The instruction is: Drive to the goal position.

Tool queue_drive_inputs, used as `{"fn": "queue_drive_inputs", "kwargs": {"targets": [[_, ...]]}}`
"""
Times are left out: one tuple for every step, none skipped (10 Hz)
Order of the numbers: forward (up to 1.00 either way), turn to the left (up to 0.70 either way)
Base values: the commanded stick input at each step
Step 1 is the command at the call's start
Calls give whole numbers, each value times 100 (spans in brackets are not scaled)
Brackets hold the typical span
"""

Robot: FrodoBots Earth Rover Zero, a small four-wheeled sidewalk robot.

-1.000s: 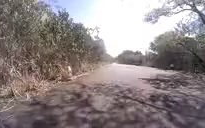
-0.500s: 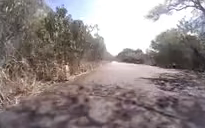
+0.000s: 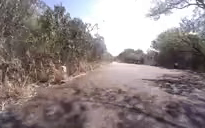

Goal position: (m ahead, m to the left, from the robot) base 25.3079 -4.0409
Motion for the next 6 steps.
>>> {"fn": "queue_drive_inputs", "kwargs": {"targets": [[50, 0], [50, 0], [50, 0], [50, 0], [50, 0], [50, 0]]}}
